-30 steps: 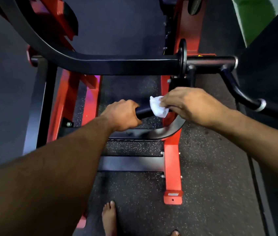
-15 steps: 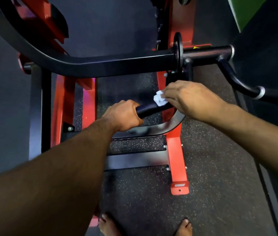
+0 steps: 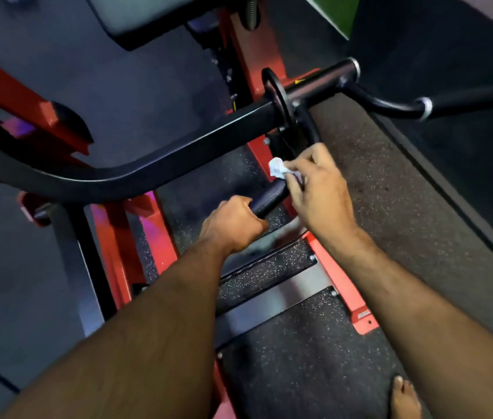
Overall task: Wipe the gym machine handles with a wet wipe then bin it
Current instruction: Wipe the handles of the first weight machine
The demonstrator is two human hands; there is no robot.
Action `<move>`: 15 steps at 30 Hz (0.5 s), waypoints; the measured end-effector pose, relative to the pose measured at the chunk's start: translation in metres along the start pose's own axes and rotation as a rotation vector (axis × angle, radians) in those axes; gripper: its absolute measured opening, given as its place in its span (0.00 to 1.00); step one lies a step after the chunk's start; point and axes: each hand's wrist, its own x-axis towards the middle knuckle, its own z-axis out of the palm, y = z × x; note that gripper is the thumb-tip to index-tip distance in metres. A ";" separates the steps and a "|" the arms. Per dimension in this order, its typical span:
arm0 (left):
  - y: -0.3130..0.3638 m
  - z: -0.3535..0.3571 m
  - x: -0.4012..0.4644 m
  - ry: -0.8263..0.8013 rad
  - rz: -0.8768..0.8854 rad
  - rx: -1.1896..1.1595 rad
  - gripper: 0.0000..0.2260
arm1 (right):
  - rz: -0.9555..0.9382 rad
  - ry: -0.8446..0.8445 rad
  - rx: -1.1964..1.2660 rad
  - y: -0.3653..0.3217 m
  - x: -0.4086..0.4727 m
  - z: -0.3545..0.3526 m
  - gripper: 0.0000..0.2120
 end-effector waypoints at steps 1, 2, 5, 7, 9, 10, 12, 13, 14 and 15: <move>-0.001 0.001 0.000 0.000 0.005 -0.001 0.07 | -0.016 -0.014 -0.004 -0.004 -0.008 0.005 0.06; -0.001 0.002 0.001 0.002 0.008 -0.004 0.07 | -0.035 -0.036 -0.003 -0.006 -0.016 0.008 0.06; -0.005 0.003 0.004 0.009 0.017 -0.011 0.07 | 0.005 0.009 0.028 -0.003 -0.032 0.004 0.06; -0.007 0.004 0.006 0.005 0.021 -0.029 0.08 | 0.092 0.103 0.042 -0.001 -0.024 0.001 0.07; -0.007 0.005 0.007 0.009 0.029 -0.038 0.09 | 0.159 0.141 0.015 -0.005 -0.010 0.002 0.09; -0.008 0.005 0.007 0.013 0.031 -0.041 0.09 | 0.168 0.121 -0.009 -0.010 -0.005 0.004 0.10; -0.009 0.005 0.007 0.014 0.035 -0.044 0.08 | 0.133 0.008 -0.062 -0.020 -0.004 0.009 0.11; -0.009 0.005 0.007 0.013 0.039 -0.042 0.08 | 0.092 -0.062 -0.087 -0.022 -0.008 0.009 0.11; -0.009 0.006 0.007 0.009 0.043 -0.041 0.08 | 0.042 -0.114 -0.107 -0.022 -0.014 0.007 0.11; -0.010 0.006 0.008 0.004 0.045 -0.044 0.08 | 0.001 -0.136 -0.123 -0.018 -0.019 0.003 0.12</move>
